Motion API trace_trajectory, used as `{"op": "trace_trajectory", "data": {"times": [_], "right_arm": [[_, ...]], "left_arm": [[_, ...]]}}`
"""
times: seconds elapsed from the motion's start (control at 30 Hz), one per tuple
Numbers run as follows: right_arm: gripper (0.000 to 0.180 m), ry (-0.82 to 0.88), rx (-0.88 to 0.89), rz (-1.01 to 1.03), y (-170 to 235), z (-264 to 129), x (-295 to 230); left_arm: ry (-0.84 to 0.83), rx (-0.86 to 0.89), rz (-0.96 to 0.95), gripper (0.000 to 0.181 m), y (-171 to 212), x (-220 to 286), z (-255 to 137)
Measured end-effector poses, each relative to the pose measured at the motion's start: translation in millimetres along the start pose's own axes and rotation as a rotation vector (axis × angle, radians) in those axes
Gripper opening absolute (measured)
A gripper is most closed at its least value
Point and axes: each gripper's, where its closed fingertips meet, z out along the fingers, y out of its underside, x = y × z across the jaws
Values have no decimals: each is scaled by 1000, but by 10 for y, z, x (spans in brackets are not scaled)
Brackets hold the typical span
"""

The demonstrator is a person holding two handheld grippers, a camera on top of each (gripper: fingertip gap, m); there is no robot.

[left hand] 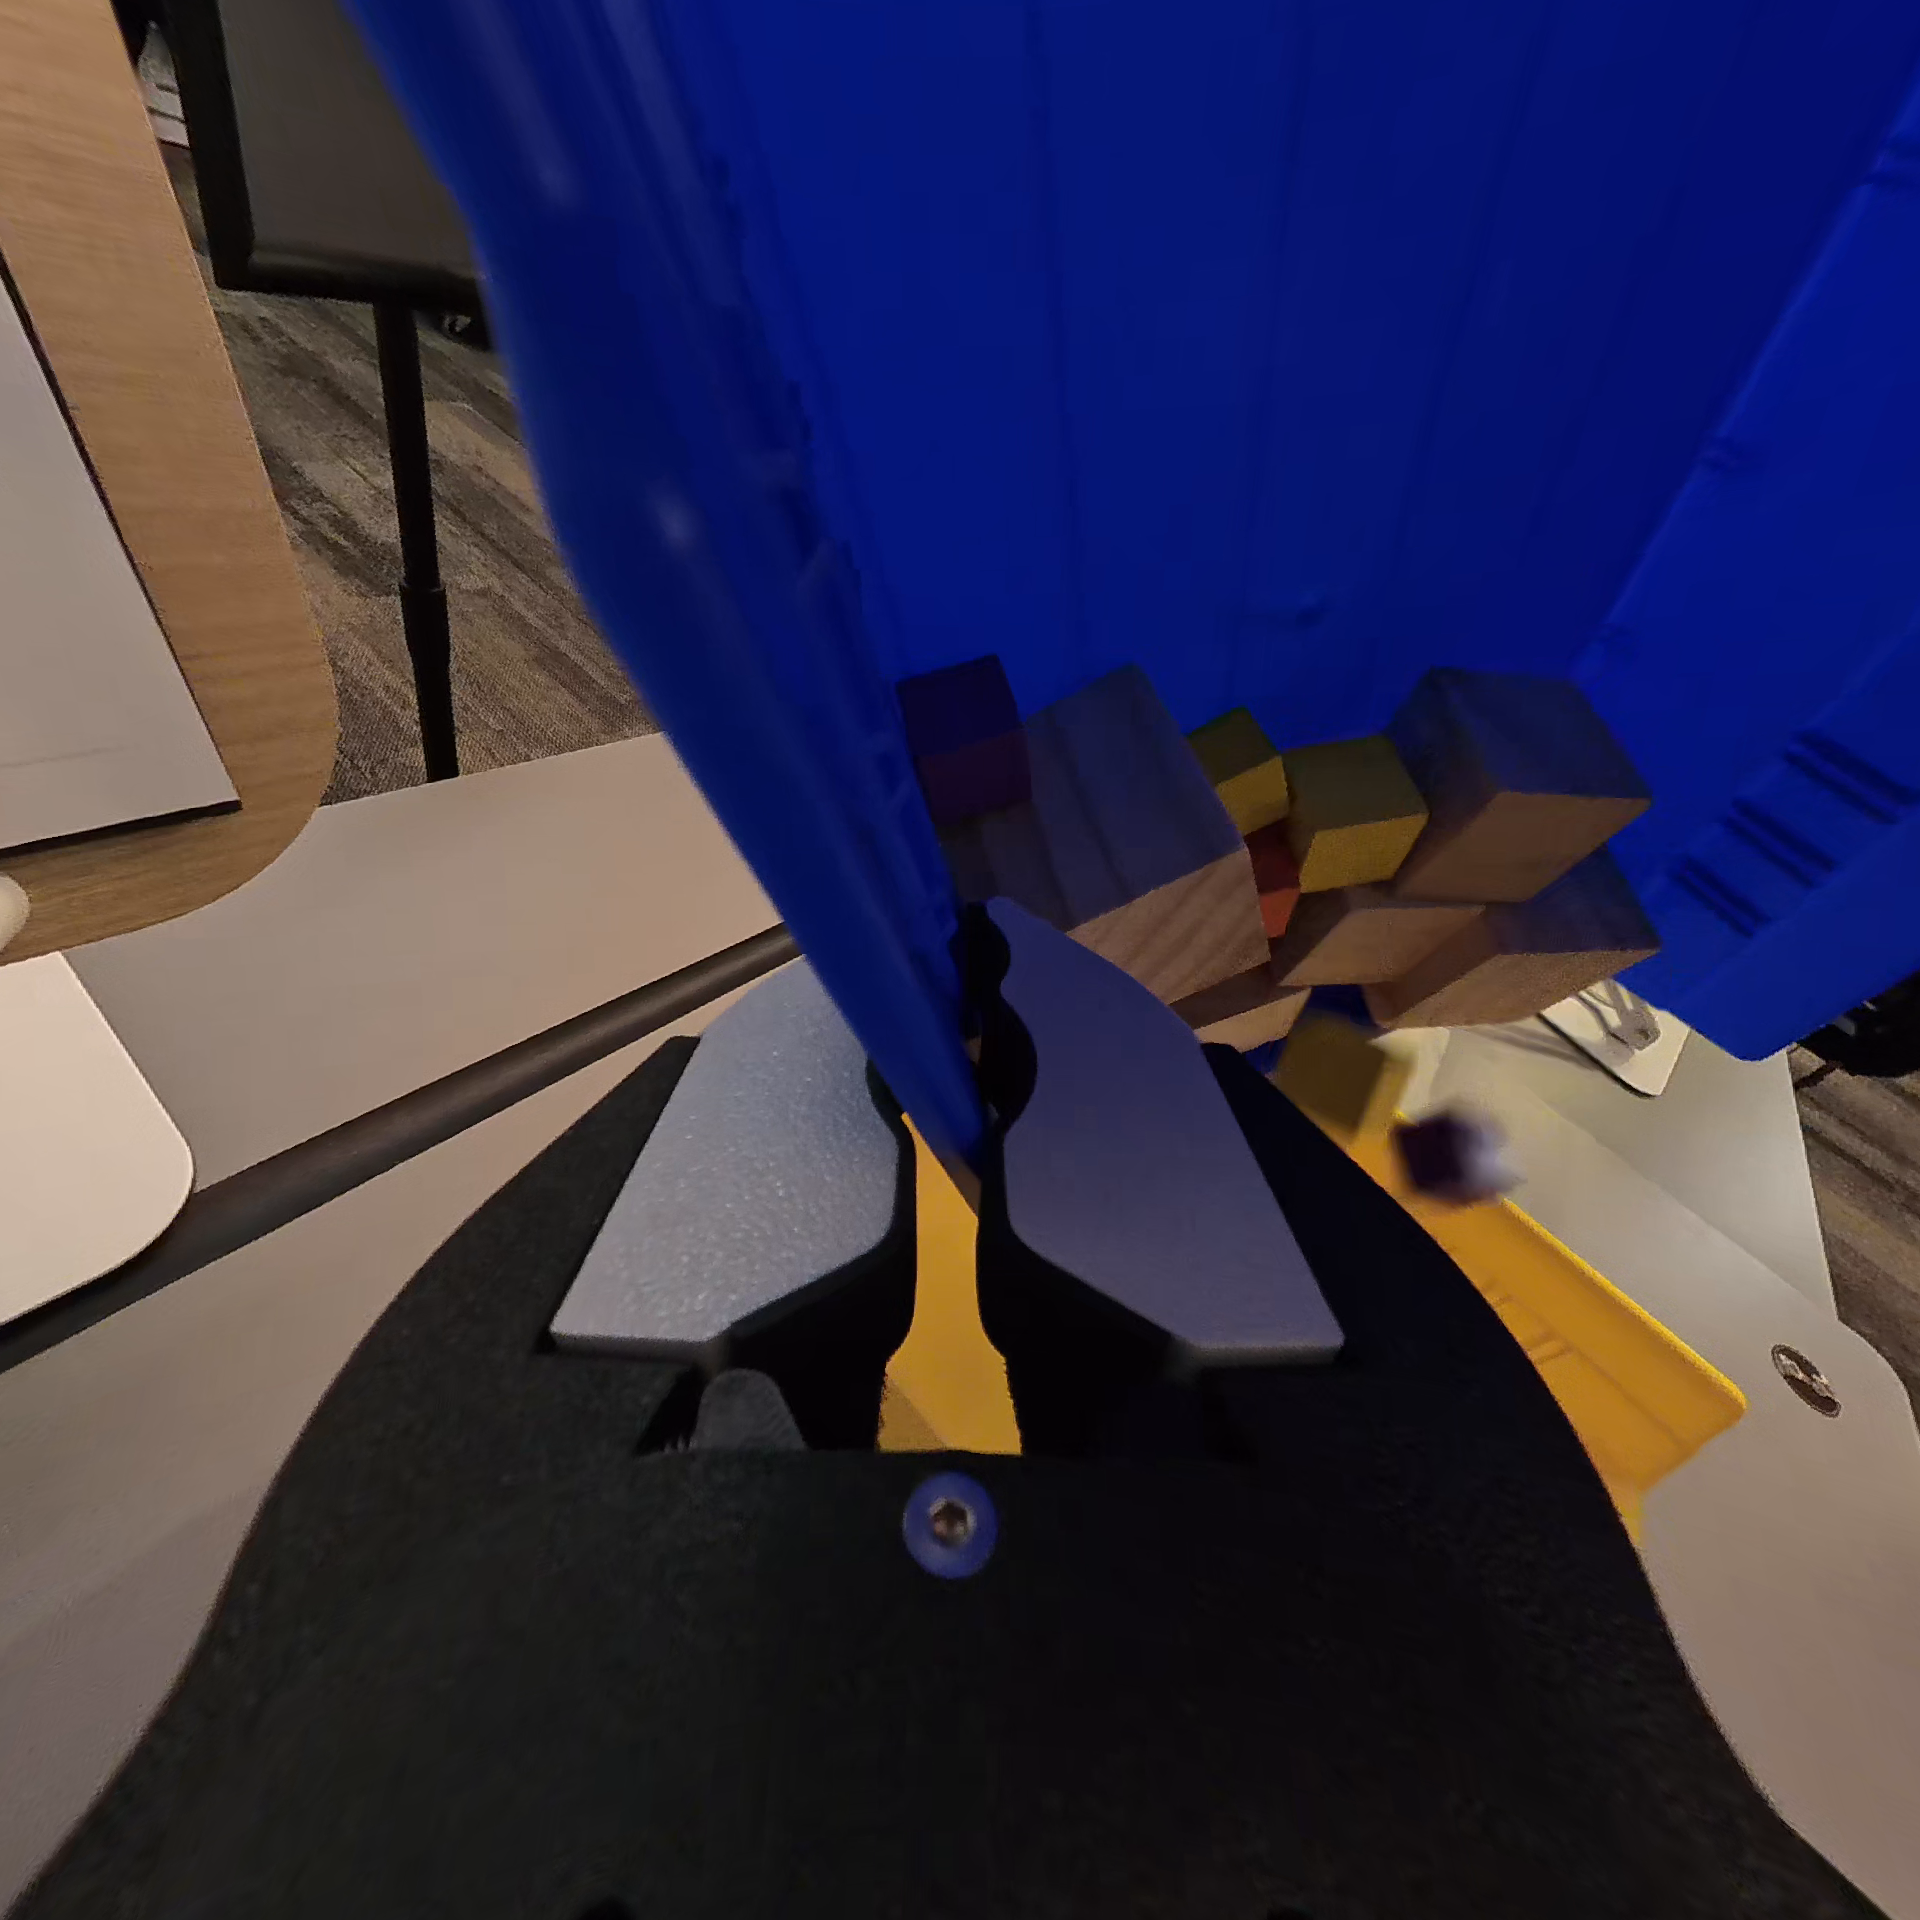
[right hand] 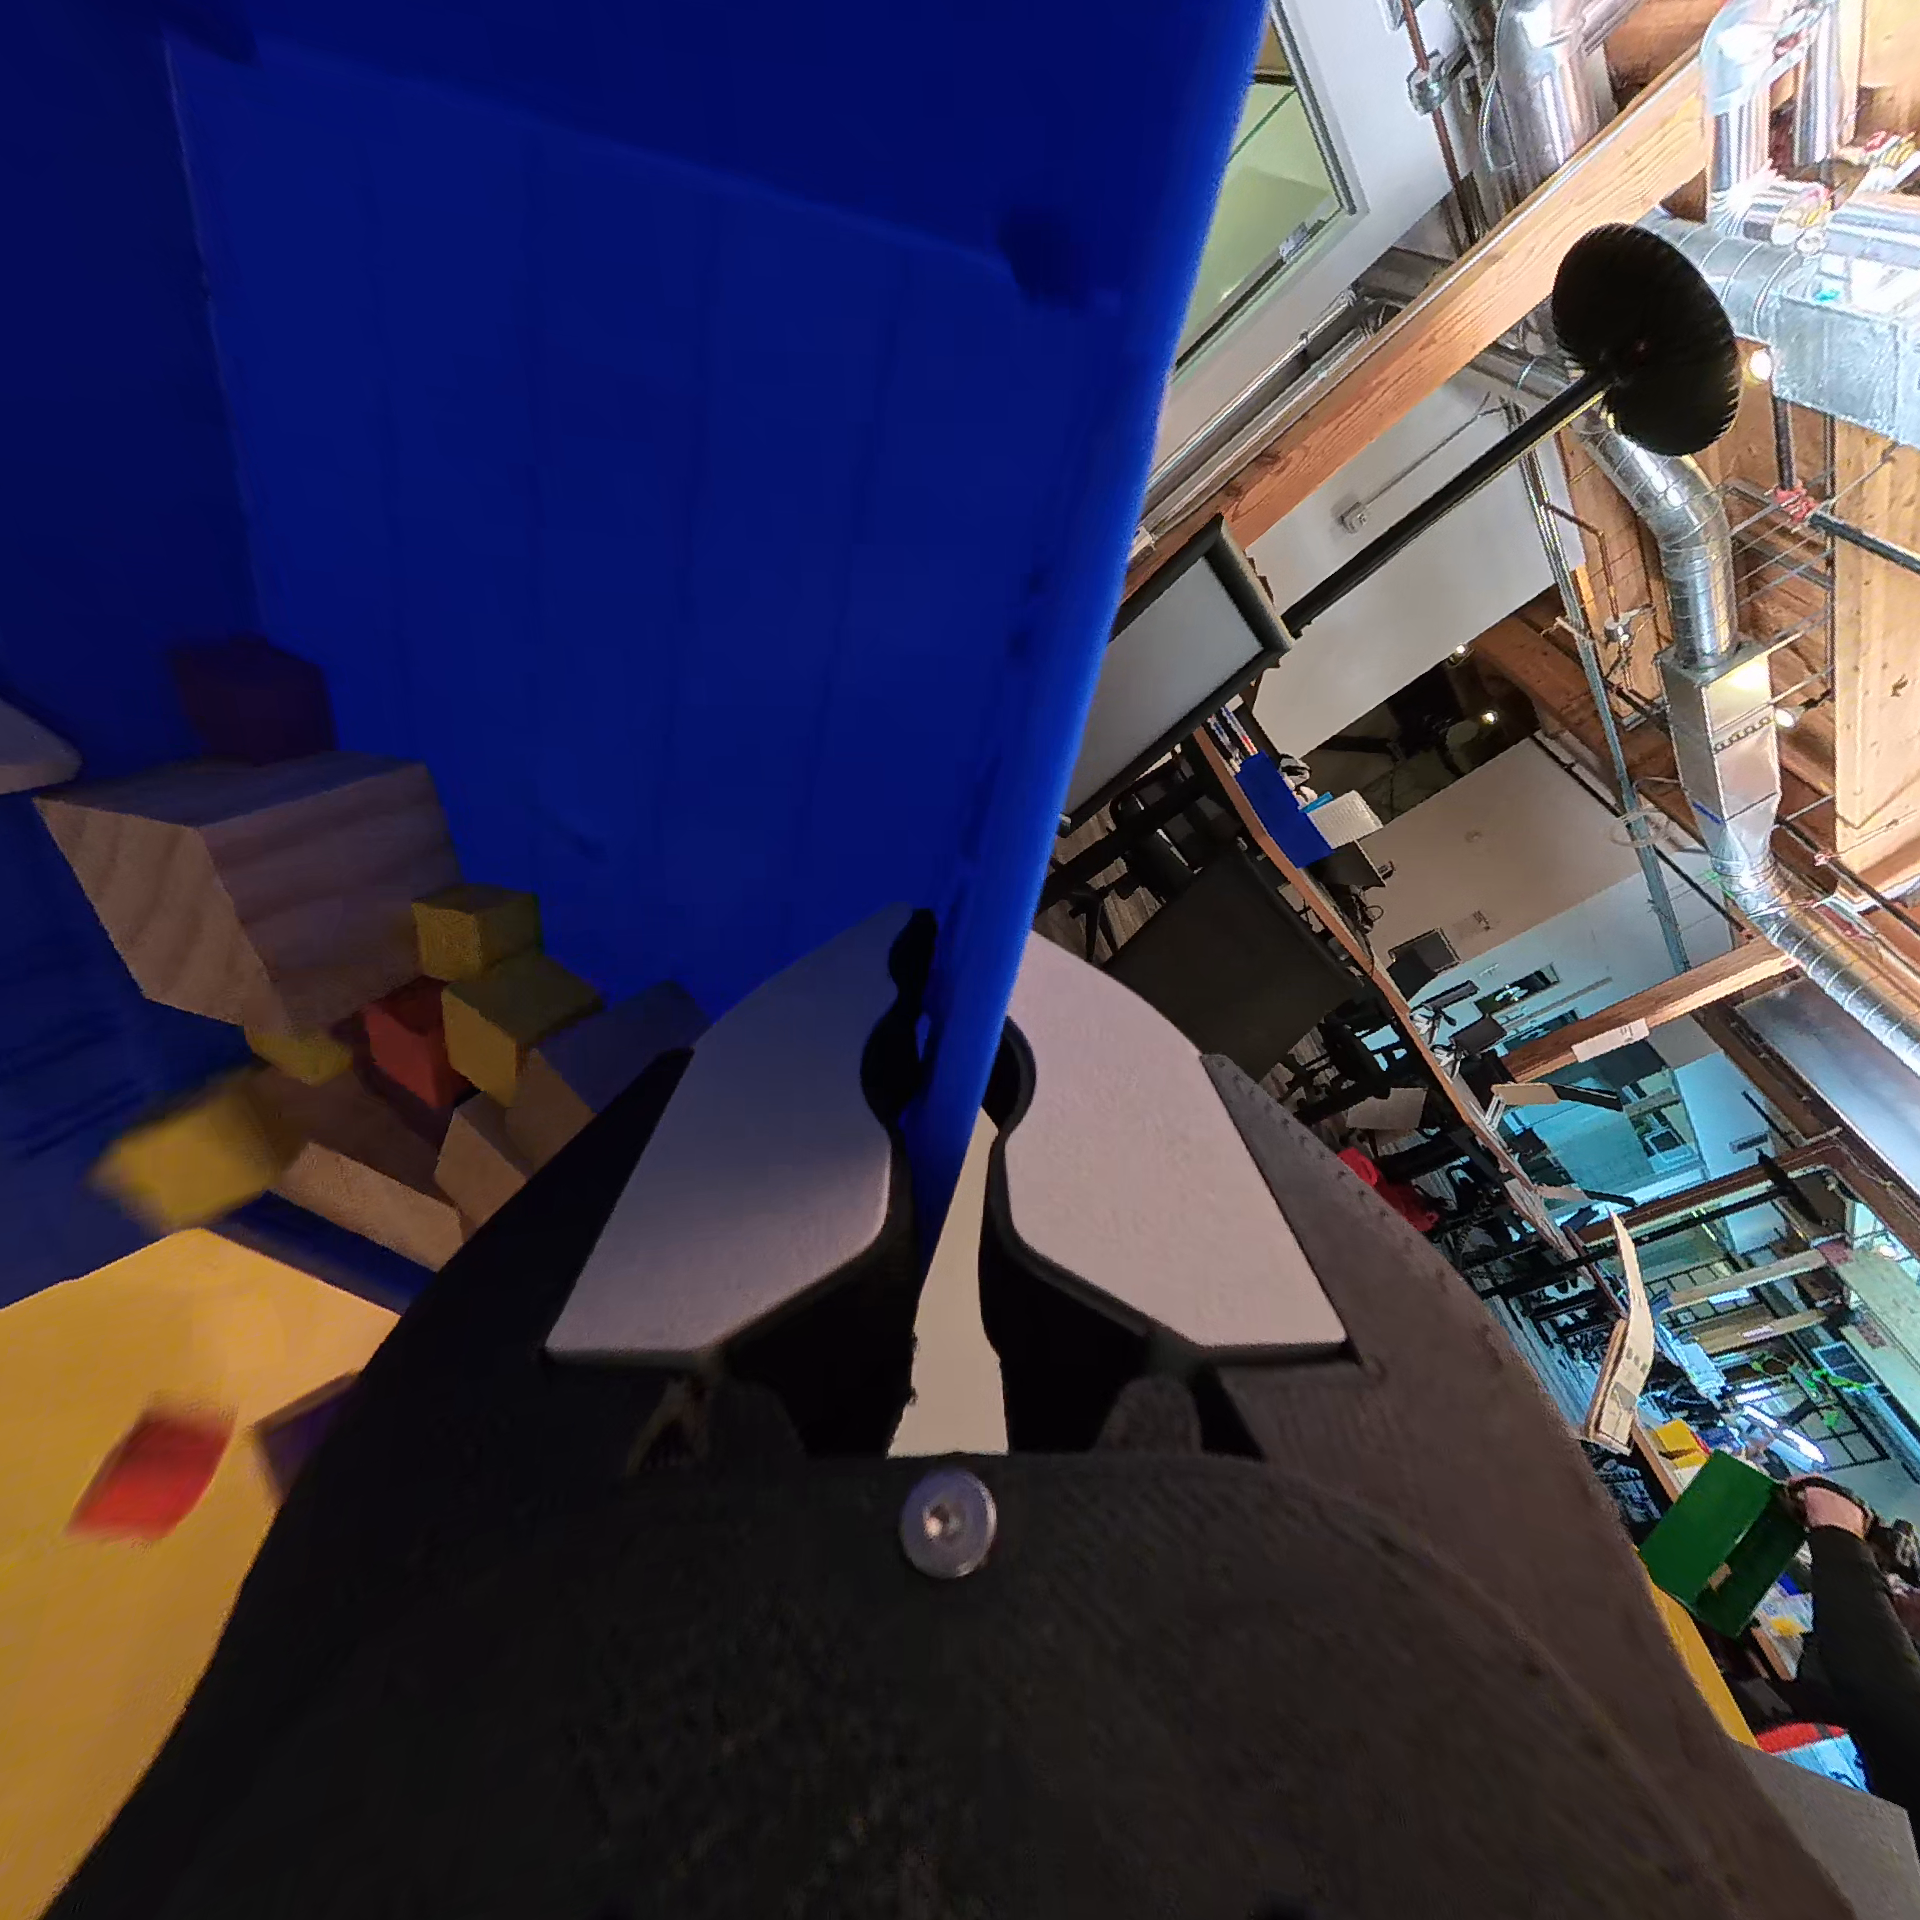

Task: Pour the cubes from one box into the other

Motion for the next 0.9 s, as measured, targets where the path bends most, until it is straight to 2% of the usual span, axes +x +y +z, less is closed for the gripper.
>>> {"op": "trace_trajectory", "data": {"times": [0.9], "right_arm": [[7,40,34,-66,-16,-96,-20]], "left_arm": [[31,27,-9,6,91,54,35]]}}
